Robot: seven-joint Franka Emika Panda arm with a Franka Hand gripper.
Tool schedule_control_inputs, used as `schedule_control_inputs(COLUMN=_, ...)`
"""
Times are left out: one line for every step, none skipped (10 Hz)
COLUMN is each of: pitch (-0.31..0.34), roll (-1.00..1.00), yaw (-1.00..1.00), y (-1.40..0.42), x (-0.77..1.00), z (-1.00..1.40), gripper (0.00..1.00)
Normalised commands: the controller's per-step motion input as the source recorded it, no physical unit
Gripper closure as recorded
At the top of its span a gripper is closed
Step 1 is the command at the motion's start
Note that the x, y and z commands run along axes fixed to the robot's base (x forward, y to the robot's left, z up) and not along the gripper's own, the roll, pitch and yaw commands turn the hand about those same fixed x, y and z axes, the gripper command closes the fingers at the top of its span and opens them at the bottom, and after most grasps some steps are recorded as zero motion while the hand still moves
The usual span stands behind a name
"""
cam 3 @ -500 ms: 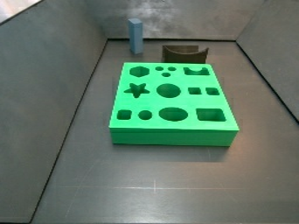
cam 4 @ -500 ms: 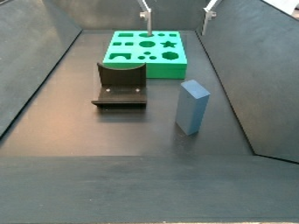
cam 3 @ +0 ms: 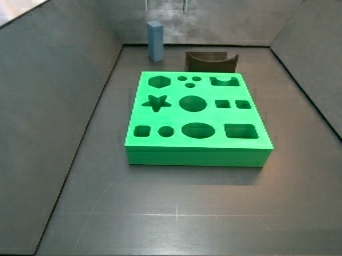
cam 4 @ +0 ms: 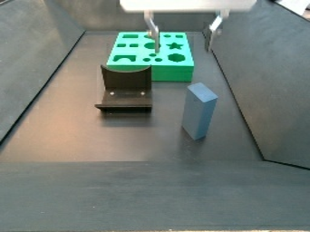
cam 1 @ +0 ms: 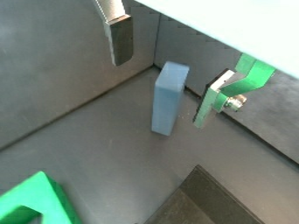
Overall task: Pick up the rectangle object. Move up. Move to above the board. Insert the rectangle object.
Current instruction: Pick up the rectangle object.
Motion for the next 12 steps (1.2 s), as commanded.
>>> schedule_control_inputs(pitch=-0.103, roll=-0.16, yaw=0.31, y=0.20, x=-0.09, z=-0.17, gripper=0.00)
schedule_control_inputs(pitch=-0.121, roll=-0.13, yaw=0.28, y=0.17, x=-0.16, z=-0.11, gripper=0.00)
schedule_control_inputs(pitch=-0.101, roll=-0.15, yaw=0.30, y=0.20, x=-0.07, z=-0.10, gripper=0.00)
schedule_control_inputs(pitch=-0.104, roll=-0.16, yaw=0.35, y=0.15, x=0.00, z=-0.14, gripper=0.00)
schedule_control_inputs(pitch=-0.116, roll=-0.14, yaw=0.36, y=0.15, x=-0.01, z=-0.20, gripper=0.00)
schedule_control_inputs(pitch=-0.106, roll=-0.11, yaw=0.37, y=0.14, x=0.00, z=-0.19, gripper=0.00)
schedule_control_inputs(pitch=-0.114, roll=-0.07, yaw=0.37, y=0.15, x=-0.03, z=-0.24, gripper=0.00)
schedule_control_inputs(pitch=-0.097, roll=-0.09, yaw=0.34, y=0.10, x=-0.04, z=-0.11, gripper=0.00)
schedule_control_inputs(pitch=-0.084, roll=-0.01, yaw=0.33, y=0.10, x=-0.03, z=-0.17, gripper=0.00)
schedule_control_inputs(pitch=-0.094, roll=0.00, yaw=0.33, y=0.10, x=-0.05, z=-0.23, gripper=0.00)
schedule_control_inputs(pitch=-0.106, roll=0.00, yaw=0.33, y=0.13, x=-0.06, z=-0.30, gripper=0.00)
schedule_control_inputs(pitch=-0.099, roll=0.00, yaw=0.30, y=0.15, x=-0.08, z=-0.28, gripper=0.00)
